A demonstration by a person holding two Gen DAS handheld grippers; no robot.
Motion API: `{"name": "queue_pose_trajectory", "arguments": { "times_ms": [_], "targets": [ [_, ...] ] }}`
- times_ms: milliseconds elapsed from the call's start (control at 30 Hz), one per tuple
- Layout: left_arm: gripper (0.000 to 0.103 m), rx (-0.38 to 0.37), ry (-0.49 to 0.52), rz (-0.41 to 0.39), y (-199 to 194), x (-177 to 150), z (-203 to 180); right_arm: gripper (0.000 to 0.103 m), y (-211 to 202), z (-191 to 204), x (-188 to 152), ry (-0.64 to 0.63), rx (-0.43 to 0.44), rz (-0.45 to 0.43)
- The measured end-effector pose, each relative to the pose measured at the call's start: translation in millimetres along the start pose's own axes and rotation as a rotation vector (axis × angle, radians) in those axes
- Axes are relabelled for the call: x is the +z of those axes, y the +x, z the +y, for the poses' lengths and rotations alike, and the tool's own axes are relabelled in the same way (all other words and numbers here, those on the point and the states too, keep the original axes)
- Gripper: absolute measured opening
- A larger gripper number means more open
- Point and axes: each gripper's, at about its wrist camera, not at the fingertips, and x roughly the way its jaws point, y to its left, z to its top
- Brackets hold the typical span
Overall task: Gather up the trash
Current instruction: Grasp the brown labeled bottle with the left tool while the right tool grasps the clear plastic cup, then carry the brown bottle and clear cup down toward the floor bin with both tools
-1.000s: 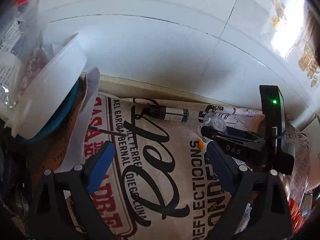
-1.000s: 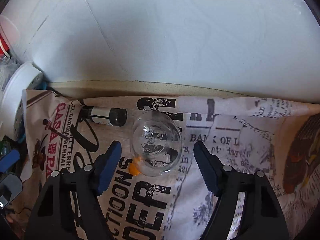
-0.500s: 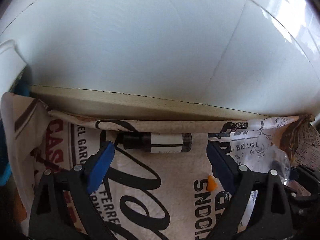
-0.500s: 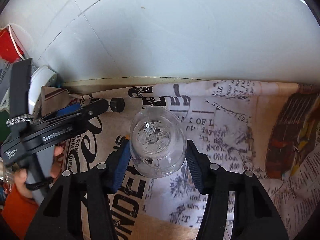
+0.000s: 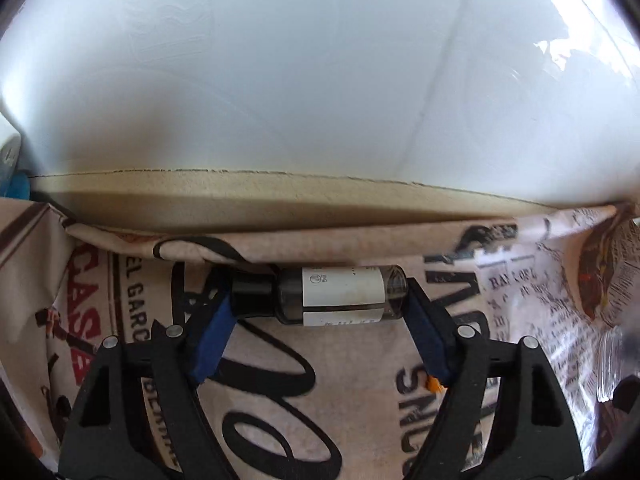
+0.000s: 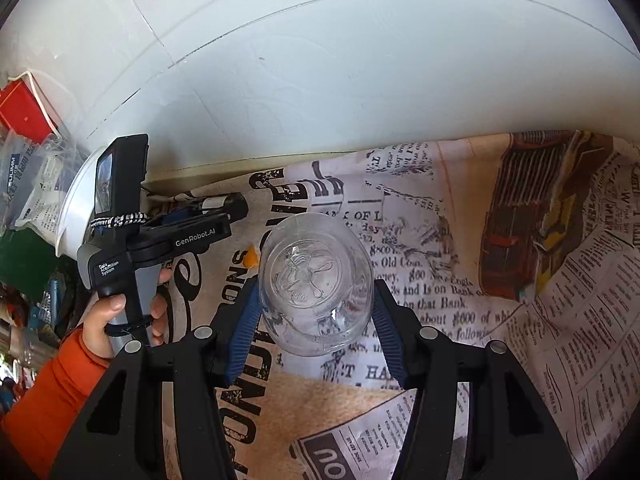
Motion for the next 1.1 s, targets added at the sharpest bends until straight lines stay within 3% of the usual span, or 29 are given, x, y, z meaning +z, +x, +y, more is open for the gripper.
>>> {"name": "queue_pose_trajectory", "arguments": {
  "times_ms": [233,467,800,1100],
  "targets": [
    [0.079,0.002,0.052,-0.021,-56,-20,-31,0.052,-31,2,-15,0.013,0.002,-0.036],
    [0.079,-0.008,0.057,-0.134,-166,-44,-81,0.052,-97,-4,-33,-0.015,0.036,-0.089],
    [0.079,0.015,0.017,-0.246,-318,-118,-137,0.052,-201,7,-71,-0.156,0.105,-0.165],
    [0.079,0.012,0.022,-0.322,-396,-189,-137,0.052,-253,29,-128,-0.160,0.109,-0.240]
  ]
}}
